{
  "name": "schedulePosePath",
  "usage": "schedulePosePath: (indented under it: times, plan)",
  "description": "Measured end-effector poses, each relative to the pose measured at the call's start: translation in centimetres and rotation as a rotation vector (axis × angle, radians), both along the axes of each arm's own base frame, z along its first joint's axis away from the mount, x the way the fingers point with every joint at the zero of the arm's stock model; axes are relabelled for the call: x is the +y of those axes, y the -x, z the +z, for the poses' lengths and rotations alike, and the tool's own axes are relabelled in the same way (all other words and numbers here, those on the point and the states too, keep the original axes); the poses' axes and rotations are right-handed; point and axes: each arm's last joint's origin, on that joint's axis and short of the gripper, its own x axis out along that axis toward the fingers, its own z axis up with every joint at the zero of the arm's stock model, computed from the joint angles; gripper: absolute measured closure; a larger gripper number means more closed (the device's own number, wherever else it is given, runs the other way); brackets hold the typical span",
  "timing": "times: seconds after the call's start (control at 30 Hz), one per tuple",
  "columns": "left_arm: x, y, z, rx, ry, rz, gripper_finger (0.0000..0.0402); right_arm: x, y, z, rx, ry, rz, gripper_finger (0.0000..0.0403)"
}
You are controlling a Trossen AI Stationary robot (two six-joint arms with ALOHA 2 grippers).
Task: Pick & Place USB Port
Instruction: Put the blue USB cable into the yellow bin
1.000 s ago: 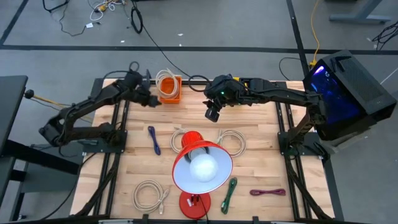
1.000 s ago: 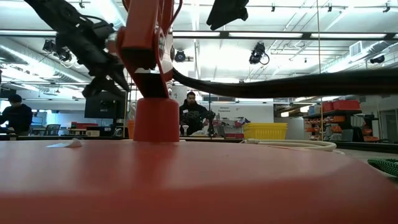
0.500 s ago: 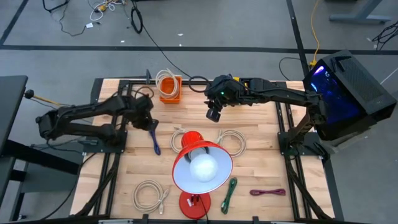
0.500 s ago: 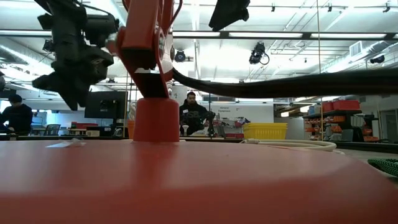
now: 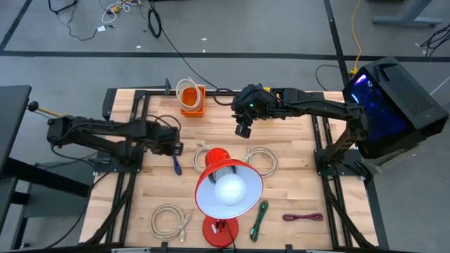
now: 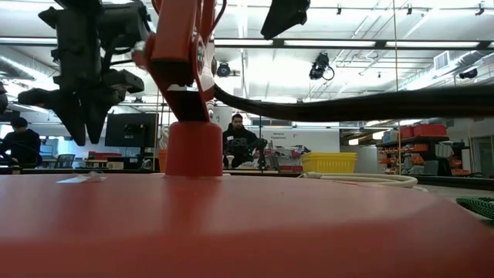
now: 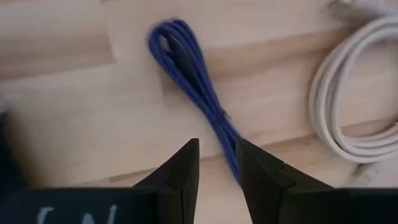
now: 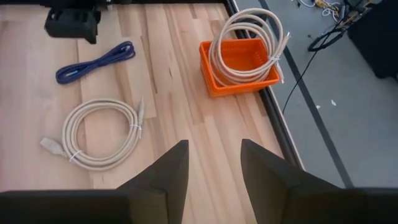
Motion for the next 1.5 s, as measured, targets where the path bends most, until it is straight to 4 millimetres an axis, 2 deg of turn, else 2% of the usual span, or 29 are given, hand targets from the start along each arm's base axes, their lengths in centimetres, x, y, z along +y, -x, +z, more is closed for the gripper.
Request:
schedulePosePath:
  times: [0.4,0.6,0.77,0.87,0.97,1.03,1.17,1.3,1.4,1.5]
  plan:
    - [-2.1,-2.9,-4.0,0.126,0.034,0.000,0.0292,0.1,0.4,-0.3,0.071,0.030,0.048,0.0254]
    - [-2.2,-4.6,-5.5,0.078,0.020,0.001,0.0292,0.3,0.4,-0.3,0.068,0.015,0.078,0.0254]
    - [-2.2,-5.1,-6.2,0.084,0.025,-0.018,0.0292,0.3,0.4,-0.2,0.068,0.019,0.081,0.0254]
    - [-2.2,-5.1,-6.4,0.094,0.026,-0.065,0.0316,0.3,0.4,-0.2,0.068,0.018,0.081,0.0254]
    - [-2.2,-5.2,-6.5,0.096,0.035,-0.111,0.0376,0.3,0.4,-0.2,0.067,0.019,0.079,0.0254]
    - [-2.2,-5.2,-6.5,0.094,0.033,-0.126,0.0385,0.3,0.4,-0.2,0.067,0.020,0.078,0.0254]
    - [-2.3,-4.7,-6.0,0.095,0.038,-0.129,0.0385,0.3,0.4,-0.2,0.066,0.018,0.076,0.0254]
    - [-2.1,-3.8,-4.5,0.061,-0.019,-0.116,0.0387,0.1,0.5,-0.2,0.063,0.014,0.063,0.0254]
    - [-1.8,-3.2,-1.7,-0.024,-0.085,-0.093,0.0387,-0.4,0.3,0.0,0.029,-0.006,0.047,0.0254]
    - [-1.5,-2.7,1.7,-0.154,-0.203,-0.116,0.0388,-1.0,-0.1,0.4,-0.060,-0.082,0.101,0.0254]
